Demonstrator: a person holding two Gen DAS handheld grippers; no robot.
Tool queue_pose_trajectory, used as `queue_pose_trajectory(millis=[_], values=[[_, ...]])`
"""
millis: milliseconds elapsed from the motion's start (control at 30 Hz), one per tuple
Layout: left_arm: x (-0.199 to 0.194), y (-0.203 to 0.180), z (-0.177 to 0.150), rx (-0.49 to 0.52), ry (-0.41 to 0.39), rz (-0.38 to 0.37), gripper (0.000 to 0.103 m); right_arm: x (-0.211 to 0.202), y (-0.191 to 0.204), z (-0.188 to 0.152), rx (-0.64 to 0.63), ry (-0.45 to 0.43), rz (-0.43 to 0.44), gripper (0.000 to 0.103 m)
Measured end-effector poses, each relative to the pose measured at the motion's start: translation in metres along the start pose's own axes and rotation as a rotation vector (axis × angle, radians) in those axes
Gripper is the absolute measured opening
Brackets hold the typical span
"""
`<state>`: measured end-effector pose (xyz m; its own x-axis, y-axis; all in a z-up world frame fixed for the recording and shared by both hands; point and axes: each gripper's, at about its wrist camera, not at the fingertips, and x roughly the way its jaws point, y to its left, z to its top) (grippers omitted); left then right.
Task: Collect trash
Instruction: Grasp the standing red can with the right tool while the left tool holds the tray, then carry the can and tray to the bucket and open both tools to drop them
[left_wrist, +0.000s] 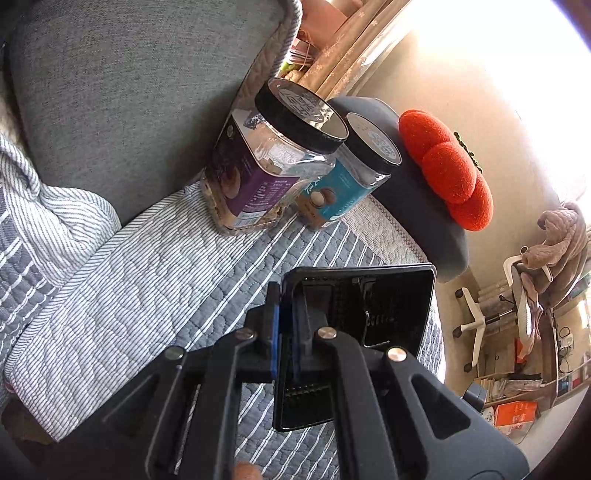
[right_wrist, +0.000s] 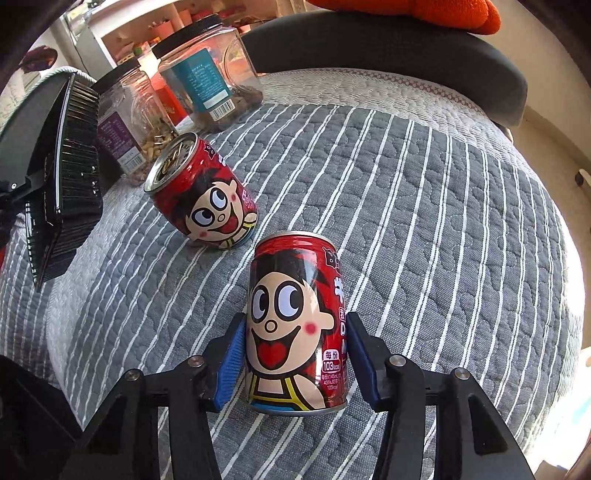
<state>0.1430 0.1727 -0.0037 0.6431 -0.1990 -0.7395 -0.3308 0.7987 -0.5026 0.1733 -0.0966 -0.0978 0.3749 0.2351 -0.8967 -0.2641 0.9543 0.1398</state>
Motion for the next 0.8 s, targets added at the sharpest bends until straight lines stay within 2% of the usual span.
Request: queue_pose_trajectory(millis=[133, 500, 633, 800], values=[[-0.002, -0.003, -0.001, 0.006, -0.004, -0.005, 0.006, -0.017, -0.003, 0.001, 0.013, -0.045, -0.012, 0.053], [-0.012, -0.018, -0.009, 0.025, -0.027, -0.017, 0.006, -0.1, -0.032, -0.004, 0.085, -0.256, -0.057, 0.053], [-0.014, -0.027, -0.013, 0.045, -0.032, -0.025, 0.006, -0.131, -0.055, -0.012, 0.13, -0.329, -0.109, 0.053], [-0.009, -0.041, -0.023, 0.076, -0.021, -0.032, 0.006, -0.167, -0.093, -0.028, 0.221, -0.414, -0.217, 0.053]])
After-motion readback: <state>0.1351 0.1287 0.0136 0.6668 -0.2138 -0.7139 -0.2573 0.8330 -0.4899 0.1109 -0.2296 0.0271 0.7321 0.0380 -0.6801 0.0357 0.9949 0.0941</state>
